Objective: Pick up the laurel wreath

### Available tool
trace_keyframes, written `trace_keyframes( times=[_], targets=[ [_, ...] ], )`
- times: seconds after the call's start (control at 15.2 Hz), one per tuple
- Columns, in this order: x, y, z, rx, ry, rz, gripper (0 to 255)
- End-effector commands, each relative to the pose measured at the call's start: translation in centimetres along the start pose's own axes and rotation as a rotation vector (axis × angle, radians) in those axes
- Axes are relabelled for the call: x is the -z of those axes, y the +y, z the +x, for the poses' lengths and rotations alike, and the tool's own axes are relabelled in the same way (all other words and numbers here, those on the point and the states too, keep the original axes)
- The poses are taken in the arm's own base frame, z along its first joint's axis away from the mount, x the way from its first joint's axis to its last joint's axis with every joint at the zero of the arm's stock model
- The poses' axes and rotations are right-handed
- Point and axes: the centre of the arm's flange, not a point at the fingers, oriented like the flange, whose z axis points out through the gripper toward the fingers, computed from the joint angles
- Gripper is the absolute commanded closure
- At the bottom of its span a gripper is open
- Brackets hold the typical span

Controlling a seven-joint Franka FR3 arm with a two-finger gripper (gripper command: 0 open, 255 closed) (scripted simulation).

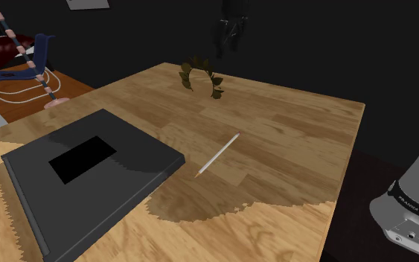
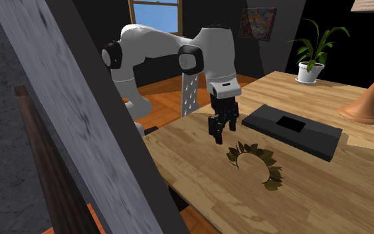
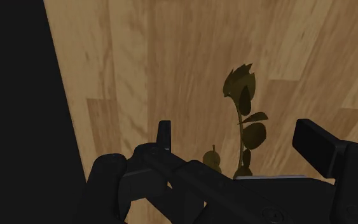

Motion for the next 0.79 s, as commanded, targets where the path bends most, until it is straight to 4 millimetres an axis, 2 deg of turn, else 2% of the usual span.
trace_keyframes(
  times=[0.0,0.26,0.73],
  targets=[
    [-0.7,-1.2,2.4,0.025,0.013,-0.007,0],
    [-1.7,-3.4,6.6,0.074,0.036,-0.02,0],
    [-5.3,-3.3,5.8,0.074,0.036,-0.02,0]
  ],
)
